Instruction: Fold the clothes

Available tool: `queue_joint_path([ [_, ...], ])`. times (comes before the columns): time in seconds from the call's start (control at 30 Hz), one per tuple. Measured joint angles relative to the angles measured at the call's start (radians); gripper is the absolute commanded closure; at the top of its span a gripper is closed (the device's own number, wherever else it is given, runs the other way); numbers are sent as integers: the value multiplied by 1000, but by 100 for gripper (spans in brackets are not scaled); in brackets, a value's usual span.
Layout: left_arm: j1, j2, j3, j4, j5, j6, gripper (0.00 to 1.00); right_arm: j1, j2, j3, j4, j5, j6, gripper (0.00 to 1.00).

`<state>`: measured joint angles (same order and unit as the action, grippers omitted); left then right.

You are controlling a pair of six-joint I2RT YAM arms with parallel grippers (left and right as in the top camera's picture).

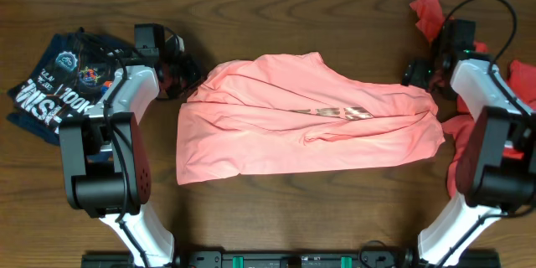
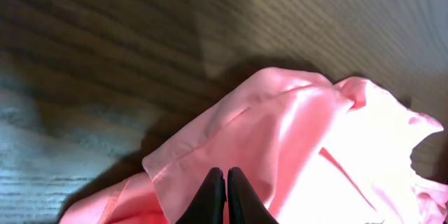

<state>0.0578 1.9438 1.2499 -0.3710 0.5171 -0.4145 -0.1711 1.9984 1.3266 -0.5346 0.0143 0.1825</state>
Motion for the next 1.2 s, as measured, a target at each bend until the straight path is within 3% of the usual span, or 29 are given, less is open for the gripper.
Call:
queue_joint_path([
  [0.07,0,0,0,-5,0,0,94,0,24,0,20,-4,0,23],
  [0.23,0,0,0,-14,0,0,94,0,50,0,37,-2,5,56],
  [0.27,0,0,0,-14,0,0,94,0,51,0,37,-3,8,56],
  [0.37,0,0,0,-14,0,0,94,0,52,0,50,-5,20,26],
  [0.4,0,0,0,-14,0,0,94,0,52,1,55,-7,21,23],
  [0.57,0,0,0,-14,0,0,94,2,62,67,8,-60,17,29],
  [0.77,0,0,0,-14,0,9,94,68,63,235,-72,-145,-35,25],
  [0.9,0,0,0,-14,0,29,94,179,63,255,-77,-172,-83,24],
  [1.03,0,0,0,-14,0,40,94,288,70,255,-30,-188,-102,20],
  [1.2,0,0,0,-14,0,49,94,384,112,256,91,-190,-112,21],
])
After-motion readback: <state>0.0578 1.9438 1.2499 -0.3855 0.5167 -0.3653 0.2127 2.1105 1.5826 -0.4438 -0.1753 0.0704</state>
